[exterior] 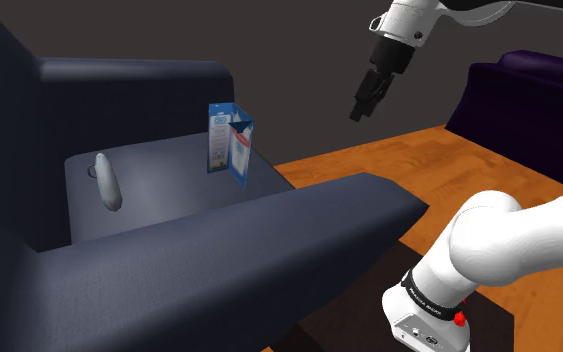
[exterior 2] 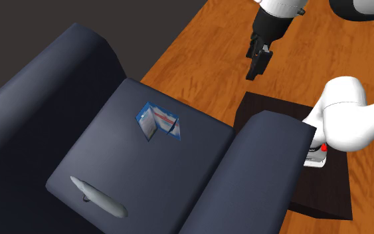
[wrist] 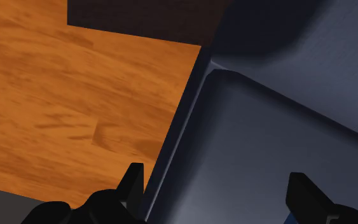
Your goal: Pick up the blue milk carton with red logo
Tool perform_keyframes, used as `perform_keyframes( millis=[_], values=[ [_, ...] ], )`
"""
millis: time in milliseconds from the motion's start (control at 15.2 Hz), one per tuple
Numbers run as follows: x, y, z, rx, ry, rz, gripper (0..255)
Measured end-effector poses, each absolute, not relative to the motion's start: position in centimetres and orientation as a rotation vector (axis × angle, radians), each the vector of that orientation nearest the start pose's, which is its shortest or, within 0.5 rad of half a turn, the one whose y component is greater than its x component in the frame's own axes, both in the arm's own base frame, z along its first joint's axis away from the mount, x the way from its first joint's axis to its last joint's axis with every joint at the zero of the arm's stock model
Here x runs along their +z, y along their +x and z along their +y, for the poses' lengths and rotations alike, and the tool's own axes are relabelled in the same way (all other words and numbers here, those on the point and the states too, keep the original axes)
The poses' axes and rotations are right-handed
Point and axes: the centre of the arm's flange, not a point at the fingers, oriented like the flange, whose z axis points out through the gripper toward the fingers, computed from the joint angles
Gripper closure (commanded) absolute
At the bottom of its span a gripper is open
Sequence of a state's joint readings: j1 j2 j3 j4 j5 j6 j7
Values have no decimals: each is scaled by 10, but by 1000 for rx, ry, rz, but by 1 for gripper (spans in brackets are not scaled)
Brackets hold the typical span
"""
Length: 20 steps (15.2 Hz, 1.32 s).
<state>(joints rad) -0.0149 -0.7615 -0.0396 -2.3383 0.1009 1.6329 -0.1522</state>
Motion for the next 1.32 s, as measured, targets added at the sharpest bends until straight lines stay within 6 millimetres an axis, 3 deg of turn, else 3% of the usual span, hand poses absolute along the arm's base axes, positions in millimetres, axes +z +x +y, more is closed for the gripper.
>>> perform_keyframes(
  millis=[132, 396, 1320],
  values=[
    [598, 325, -5, -100, -3017, -154, 0],
    [596, 354, 33, -78, -3039, -127, 0],
    [583, 491, 178, 6, -3123, -16, 0]
  ],
)
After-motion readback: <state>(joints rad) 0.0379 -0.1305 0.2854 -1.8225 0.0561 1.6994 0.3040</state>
